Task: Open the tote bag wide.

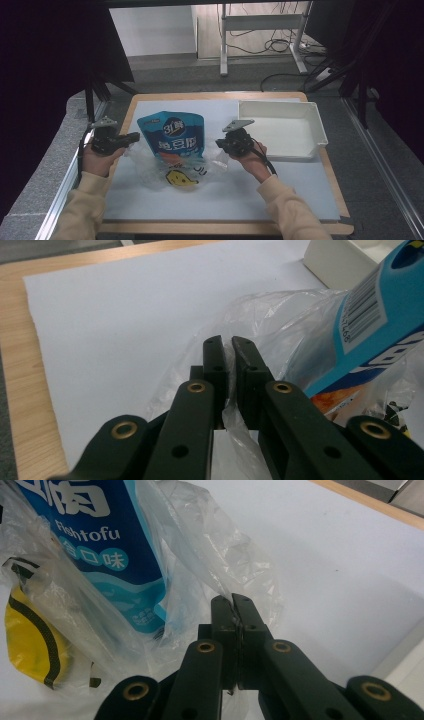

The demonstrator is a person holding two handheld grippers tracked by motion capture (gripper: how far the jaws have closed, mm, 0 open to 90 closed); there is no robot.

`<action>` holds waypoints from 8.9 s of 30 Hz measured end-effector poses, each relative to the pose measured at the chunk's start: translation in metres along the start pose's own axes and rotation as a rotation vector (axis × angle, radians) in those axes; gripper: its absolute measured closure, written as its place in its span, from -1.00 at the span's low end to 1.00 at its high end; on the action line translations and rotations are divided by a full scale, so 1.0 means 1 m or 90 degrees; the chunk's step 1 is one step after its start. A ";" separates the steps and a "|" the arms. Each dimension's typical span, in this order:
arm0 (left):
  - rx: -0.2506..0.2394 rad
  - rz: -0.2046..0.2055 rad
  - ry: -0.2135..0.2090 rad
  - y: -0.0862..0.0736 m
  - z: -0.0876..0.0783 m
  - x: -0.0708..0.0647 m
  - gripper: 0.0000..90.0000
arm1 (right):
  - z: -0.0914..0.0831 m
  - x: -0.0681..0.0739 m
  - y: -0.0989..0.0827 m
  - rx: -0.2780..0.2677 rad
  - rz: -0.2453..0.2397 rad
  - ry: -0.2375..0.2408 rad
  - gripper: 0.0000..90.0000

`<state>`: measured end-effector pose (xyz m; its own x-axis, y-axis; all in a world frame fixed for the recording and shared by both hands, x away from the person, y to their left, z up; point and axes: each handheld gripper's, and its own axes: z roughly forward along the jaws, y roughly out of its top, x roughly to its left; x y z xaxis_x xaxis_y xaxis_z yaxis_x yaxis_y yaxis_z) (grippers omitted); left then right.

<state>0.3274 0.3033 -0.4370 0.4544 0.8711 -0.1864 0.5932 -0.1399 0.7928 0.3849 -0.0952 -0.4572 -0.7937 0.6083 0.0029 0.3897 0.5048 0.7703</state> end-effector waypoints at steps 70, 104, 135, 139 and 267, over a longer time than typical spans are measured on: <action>0.101 -0.030 0.040 -0.083 0.072 0.017 0.91 | -0.015 0.058 -0.013 -0.102 -0.013 0.074 0.21; 0.102 -0.027 0.036 -0.083 0.072 0.018 0.91 | 0.042 0.100 -0.049 0.041 -0.068 0.193 0.98; 0.105 -0.028 0.034 -0.083 0.071 0.018 0.90 | 0.028 0.082 -0.001 0.011 -0.056 0.154 0.97; 0.104 -0.026 0.033 -0.083 0.071 0.018 0.90 | 0.057 0.096 0.000 0.047 -0.067 0.150 0.97; 0.065 -0.032 0.046 -0.081 0.067 0.017 0.83 | 0.034 0.041 -0.059 0.042 0.049 0.031 0.97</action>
<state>0.3318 0.2976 -0.5434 0.3753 0.9094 -0.1793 0.6803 -0.1388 0.7197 0.3457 -0.0791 -0.5246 -0.7816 0.6168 0.0932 0.4793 0.4982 0.7226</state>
